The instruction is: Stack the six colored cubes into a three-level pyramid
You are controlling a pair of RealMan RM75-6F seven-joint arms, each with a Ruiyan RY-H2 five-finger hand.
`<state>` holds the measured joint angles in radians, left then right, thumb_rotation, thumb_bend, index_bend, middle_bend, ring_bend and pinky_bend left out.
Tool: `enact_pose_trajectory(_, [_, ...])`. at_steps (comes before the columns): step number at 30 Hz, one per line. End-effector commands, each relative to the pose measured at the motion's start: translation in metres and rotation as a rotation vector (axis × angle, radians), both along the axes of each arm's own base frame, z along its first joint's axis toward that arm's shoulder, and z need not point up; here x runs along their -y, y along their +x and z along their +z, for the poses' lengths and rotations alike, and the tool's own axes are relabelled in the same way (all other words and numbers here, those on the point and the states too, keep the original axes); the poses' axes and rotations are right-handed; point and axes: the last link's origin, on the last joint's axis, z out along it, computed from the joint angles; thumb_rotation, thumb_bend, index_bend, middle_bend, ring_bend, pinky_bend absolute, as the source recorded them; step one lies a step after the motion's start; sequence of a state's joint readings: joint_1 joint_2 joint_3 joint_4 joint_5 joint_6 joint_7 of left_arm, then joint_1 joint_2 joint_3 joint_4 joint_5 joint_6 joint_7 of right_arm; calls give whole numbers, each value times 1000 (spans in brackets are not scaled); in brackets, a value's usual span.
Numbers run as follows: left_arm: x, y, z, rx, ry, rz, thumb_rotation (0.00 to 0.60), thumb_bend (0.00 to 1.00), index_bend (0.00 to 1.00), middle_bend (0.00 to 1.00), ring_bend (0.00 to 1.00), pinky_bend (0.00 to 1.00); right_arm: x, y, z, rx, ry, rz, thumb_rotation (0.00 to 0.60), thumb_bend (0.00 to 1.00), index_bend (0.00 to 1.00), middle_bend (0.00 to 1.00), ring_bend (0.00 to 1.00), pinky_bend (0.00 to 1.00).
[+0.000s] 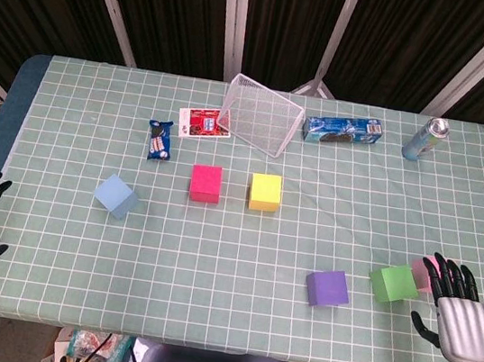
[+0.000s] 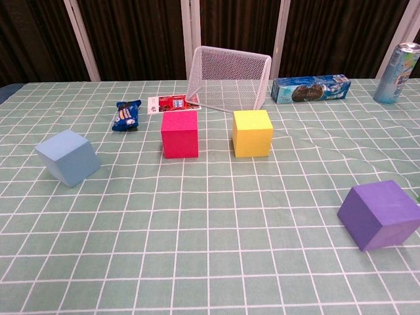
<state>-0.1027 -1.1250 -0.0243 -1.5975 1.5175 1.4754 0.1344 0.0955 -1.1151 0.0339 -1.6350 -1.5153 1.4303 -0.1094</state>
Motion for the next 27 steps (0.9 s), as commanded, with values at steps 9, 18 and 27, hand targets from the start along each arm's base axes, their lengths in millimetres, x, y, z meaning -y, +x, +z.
enact_pose_trajectory(9, [1,0,1,-7,0,4,600,0,0,0,0,0,0,0,0,10,3,-5,600,304,0,0,0,0])
enact_pose_trajectory(18, [0,-1,0,-1,0,9,600,0,0,0,0,0,0,0,-2,4,8,-2,600,304,0,0,0,0])
enact_pose_trajectory(27, [0,-1,1,14,-2,16,600,0,0,0,0,0,-1,1,-2,8,3,-1,600,303,0,0,0,0])
